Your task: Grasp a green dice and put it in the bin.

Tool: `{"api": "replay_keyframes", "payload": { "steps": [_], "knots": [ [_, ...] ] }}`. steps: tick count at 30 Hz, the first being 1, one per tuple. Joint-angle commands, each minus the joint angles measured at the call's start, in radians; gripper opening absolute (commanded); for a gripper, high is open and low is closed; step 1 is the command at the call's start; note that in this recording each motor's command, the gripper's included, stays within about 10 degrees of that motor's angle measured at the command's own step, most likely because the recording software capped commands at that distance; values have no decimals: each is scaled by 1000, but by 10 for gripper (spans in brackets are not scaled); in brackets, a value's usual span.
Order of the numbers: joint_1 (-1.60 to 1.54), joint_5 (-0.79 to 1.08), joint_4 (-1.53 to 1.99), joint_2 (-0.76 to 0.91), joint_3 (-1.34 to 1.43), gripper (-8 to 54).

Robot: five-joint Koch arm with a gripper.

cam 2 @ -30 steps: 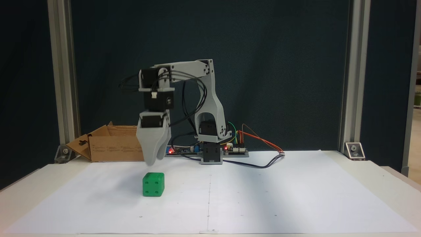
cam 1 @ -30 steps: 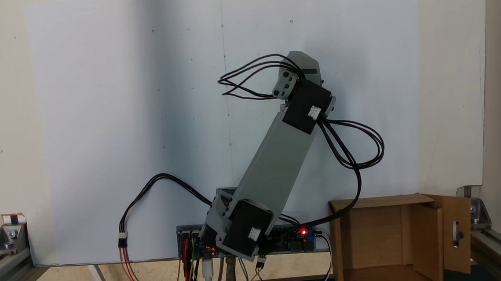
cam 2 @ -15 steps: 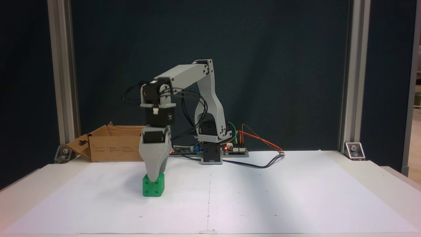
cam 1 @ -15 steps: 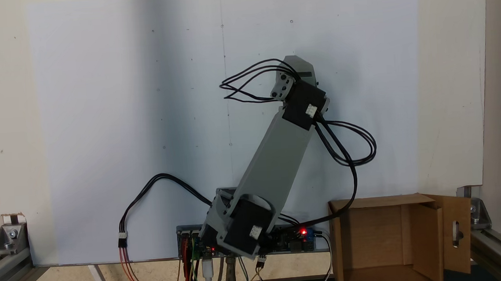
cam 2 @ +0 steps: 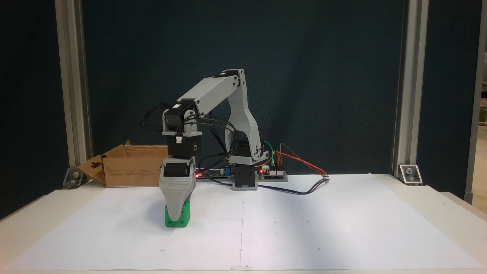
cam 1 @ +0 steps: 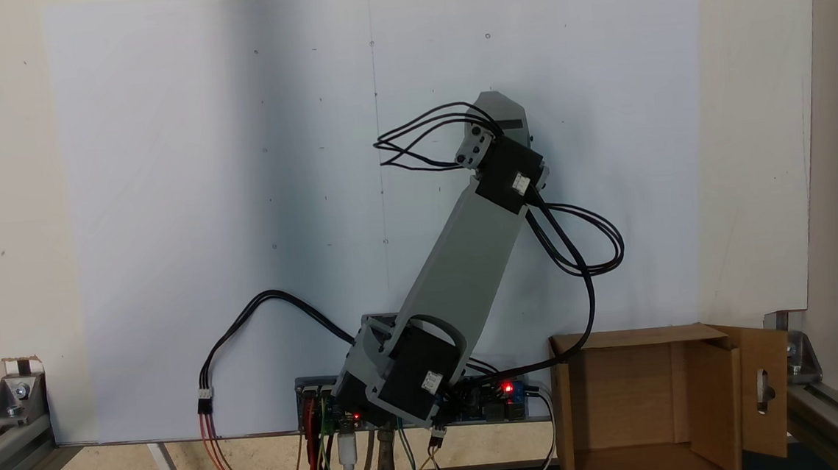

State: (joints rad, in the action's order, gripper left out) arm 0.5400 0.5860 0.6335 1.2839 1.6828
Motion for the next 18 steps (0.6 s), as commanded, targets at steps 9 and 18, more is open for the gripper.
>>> {"api": "replay_keyframes", "payload": {
  "steps": [9, 18],
  "knots": [
    [14, 83, -48, 5, -12, 410],
    [12, 83, -51, 5, -12, 403]
  ]
}}
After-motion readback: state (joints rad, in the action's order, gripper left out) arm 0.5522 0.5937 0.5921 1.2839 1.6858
